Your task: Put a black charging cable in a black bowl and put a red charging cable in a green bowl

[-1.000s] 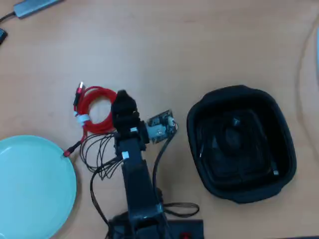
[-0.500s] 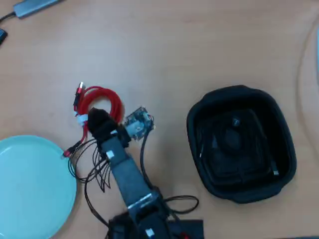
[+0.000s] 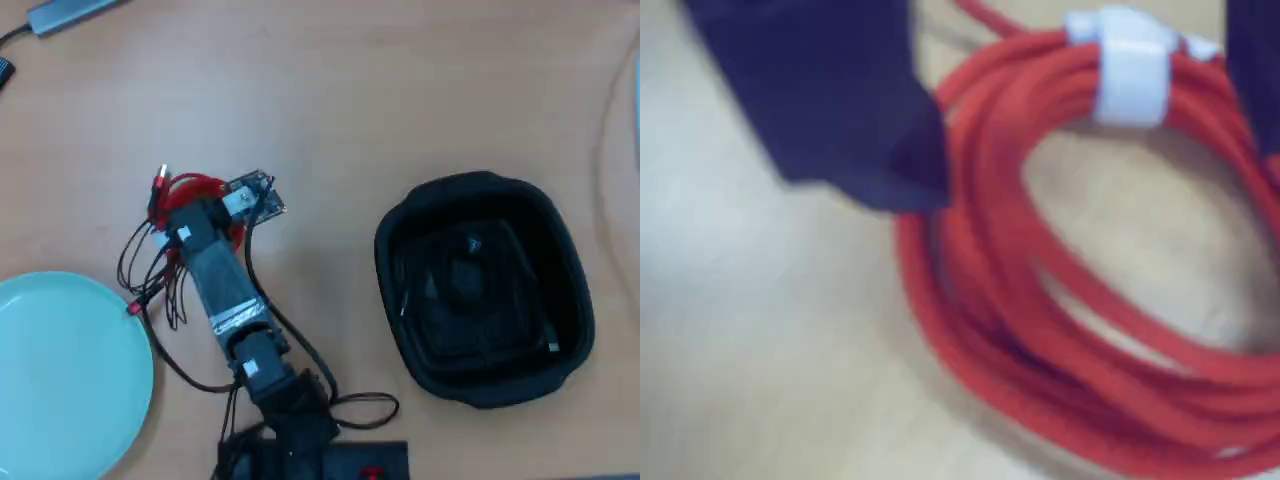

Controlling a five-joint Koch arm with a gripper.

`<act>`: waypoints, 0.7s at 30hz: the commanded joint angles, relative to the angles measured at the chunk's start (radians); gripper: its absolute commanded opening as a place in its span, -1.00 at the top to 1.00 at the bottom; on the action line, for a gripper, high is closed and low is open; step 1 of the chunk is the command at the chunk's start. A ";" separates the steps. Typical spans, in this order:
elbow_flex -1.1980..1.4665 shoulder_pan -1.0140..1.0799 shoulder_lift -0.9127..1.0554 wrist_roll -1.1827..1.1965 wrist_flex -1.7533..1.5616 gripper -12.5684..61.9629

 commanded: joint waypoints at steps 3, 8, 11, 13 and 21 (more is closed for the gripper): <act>-0.080 0.021 0.008 0.083 0.089 -0.22; -0.091 0.018 -0.052 0.091 0.095 -0.21; -0.104 0.017 -0.146 0.092 0.098 -0.21; -0.106 0.008 -0.183 0.091 0.094 -0.21; -0.101 -0.014 -0.206 0.094 0.095 -0.09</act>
